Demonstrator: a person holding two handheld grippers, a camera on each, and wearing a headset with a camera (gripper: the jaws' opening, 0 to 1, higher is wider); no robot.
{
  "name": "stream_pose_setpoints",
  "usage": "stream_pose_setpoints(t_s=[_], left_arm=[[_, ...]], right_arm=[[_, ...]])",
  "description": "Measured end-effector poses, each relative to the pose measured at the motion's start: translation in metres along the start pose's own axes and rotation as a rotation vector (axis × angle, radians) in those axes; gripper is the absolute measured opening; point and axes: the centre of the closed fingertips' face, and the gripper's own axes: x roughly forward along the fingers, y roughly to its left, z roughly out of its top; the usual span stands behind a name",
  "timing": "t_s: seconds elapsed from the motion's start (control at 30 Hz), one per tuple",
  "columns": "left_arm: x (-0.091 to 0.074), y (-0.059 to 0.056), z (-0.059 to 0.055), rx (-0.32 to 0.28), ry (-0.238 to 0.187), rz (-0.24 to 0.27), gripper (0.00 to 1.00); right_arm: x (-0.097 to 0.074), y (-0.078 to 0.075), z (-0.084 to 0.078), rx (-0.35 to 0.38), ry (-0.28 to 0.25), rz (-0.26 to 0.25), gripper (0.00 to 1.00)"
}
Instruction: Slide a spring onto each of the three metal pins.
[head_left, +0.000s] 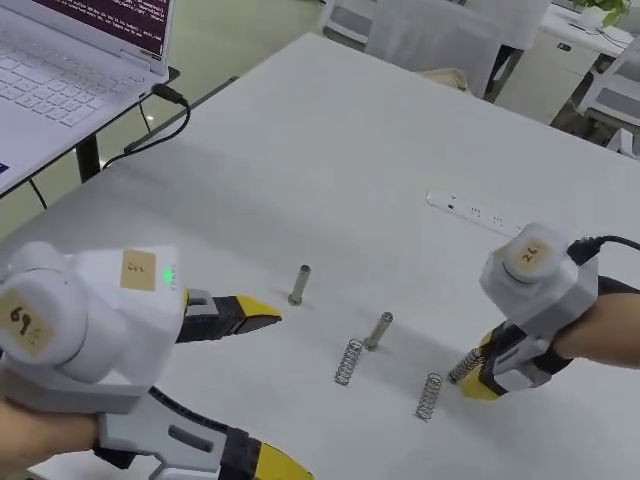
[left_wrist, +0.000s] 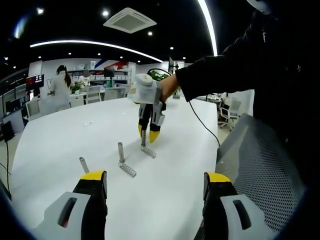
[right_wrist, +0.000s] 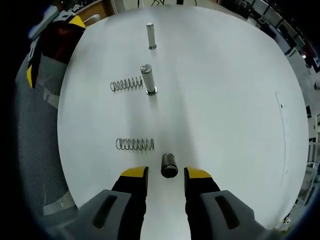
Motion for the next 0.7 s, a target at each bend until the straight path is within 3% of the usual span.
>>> stream_pose_setpoints(t_s=[0.13, 0.27, 0.7], left_arm=[[0.000, 0.001, 0.001, 0.002, 0.001, 0.000, 0.75], [0.001, 0.002, 0.001, 0.002, 0.002, 0.003, 0.75], [0.003, 0.005, 0.005, 0.008, 0.011, 0.005, 0.73]], right_arm=[[-0.002, 0.000, -0.002, 0.003, -0.011, -0.006, 0.31], [-0.006, 0.002, 0.004, 0.016, -0.055, -0.011, 0.35], [-0.028, 0.005, 0.011, 0.022, -0.138, -0.053, 0.37]])
